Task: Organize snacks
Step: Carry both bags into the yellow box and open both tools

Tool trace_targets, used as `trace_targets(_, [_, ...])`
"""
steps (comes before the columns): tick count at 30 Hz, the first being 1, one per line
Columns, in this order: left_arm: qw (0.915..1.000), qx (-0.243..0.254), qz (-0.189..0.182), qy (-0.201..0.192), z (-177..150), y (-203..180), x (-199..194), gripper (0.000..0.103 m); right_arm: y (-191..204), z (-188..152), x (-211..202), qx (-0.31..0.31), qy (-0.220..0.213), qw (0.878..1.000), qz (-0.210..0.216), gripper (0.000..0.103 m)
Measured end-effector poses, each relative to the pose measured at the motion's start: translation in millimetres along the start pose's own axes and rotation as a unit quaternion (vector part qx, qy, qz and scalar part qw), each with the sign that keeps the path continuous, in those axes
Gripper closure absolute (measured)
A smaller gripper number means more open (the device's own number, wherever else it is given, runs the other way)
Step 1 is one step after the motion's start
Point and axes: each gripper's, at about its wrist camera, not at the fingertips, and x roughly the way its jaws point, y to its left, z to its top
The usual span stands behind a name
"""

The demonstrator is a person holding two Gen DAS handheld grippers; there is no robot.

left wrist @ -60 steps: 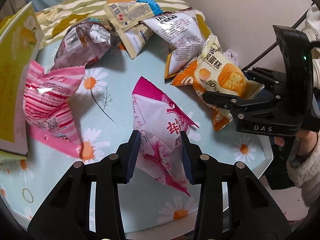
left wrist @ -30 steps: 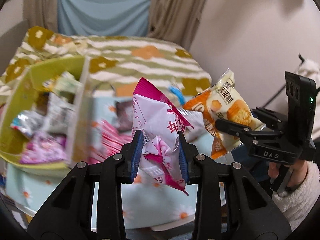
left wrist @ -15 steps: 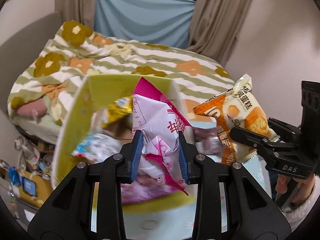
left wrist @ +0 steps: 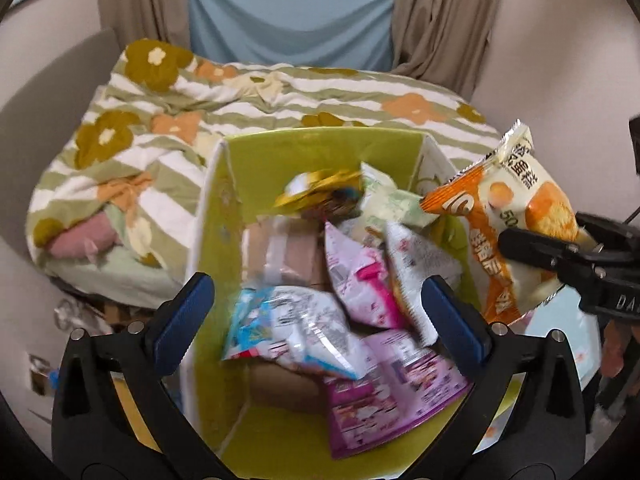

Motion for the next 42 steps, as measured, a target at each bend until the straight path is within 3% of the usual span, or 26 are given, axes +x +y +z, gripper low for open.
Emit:
trace_targets(4, [0.9999, 0.01, 0.001, -0.002, -4.0, -0.6, -10.5, 0.0, 2.1, 1.1, 1.8, 0.01, 0.007, 1.0, -0.004, 0.053])
trace_targets(13, [0.9999, -0.008, 0.007, 0.0, -16.6, 2.9, -21.7, 0.0, 16.0, 22.5, 13.6, 0.009, 0.009, 0.999, 0.033, 0.053])
trace_targets(22, [0.999, -0.036, 0.007, 0.024, -25.3, 12.8, -8.9, 0.0, 38.7, 45.4, 58.5, -0.014, 0.04, 0.997, 0.065, 0.052])
trace_targets(23, [0.9988, -0.039, 0.009, 0.028, -27.3, 13.7, -6.7, 0.0, 40.1, 46.9, 64.9, -0.012, 0.045, 0.996, 0.074, 0.051])
trace_targets(25, [0.9984, -0.044, 0.012, 0.034, -32.4, 14.9, -3.8, 0.0, 42.5, 48.4, 72.8, -0.007, 0.05, 0.995, 0.087, 0.037])
trace_targets(27, [0.998, -0.049, 0.013, 0.039, -37.6, 15.0, -2.7, 0.0, 44.0, 46.3, 73.4, -0.01, 0.044, 0.995, 0.085, 0.004])
trace_targets(34, [0.9973, -0.057, 0.017, 0.042, -43.7, 11.0, -6.0, 0.0, 37.8, 33.3, 55.4, -0.032, 0.019, 0.997, 0.065, 0.001])
trace_targets(42, [0.9984, -0.051, 0.018, 0.017, -33.8, 2.2, -29.8, 0.0, 30.8, 28.3, 25.7, -0.032, -0.004, 0.998, 0.056, 0.001])
